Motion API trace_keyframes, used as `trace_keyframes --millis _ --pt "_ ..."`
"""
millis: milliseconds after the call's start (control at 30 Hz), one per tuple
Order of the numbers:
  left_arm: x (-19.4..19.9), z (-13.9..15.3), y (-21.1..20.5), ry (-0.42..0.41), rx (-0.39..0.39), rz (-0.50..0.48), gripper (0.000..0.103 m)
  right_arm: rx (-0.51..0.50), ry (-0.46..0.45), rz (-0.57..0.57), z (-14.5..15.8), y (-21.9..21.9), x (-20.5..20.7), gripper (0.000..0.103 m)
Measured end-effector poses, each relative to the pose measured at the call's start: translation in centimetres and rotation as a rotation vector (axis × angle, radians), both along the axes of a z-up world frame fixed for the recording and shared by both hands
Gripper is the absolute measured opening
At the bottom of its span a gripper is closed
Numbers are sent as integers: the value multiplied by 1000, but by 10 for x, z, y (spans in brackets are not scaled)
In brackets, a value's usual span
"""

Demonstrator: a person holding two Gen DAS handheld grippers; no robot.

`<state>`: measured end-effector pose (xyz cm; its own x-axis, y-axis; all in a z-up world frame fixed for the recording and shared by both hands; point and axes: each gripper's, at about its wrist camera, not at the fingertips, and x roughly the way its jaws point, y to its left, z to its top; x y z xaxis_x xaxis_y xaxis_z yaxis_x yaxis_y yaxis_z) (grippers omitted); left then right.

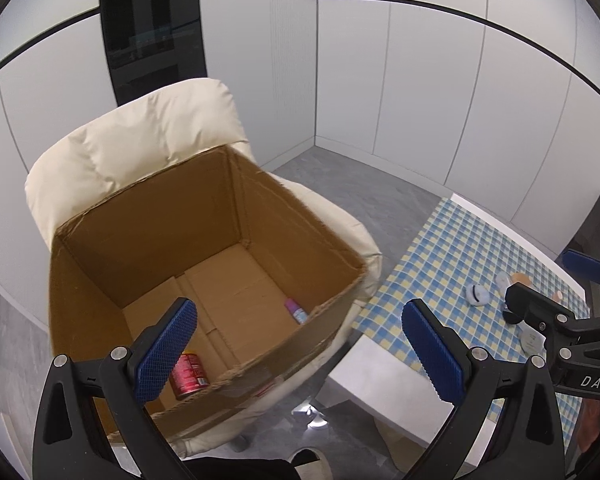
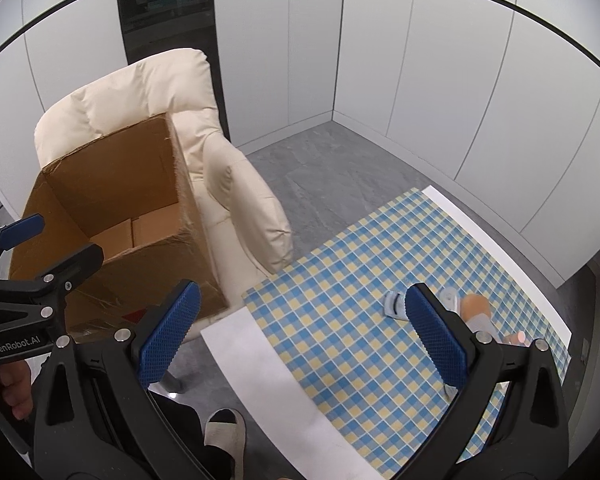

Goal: Organize objects
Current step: 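Move both open tools back from the box toward the table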

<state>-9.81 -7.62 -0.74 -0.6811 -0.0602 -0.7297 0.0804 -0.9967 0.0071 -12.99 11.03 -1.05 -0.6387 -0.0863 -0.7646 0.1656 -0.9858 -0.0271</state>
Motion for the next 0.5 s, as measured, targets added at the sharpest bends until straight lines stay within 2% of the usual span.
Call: trace_keyframes --millis 500 --pt "-10 -1 51 3 -15 -93 102 5 0 -86 1 48 11 103"
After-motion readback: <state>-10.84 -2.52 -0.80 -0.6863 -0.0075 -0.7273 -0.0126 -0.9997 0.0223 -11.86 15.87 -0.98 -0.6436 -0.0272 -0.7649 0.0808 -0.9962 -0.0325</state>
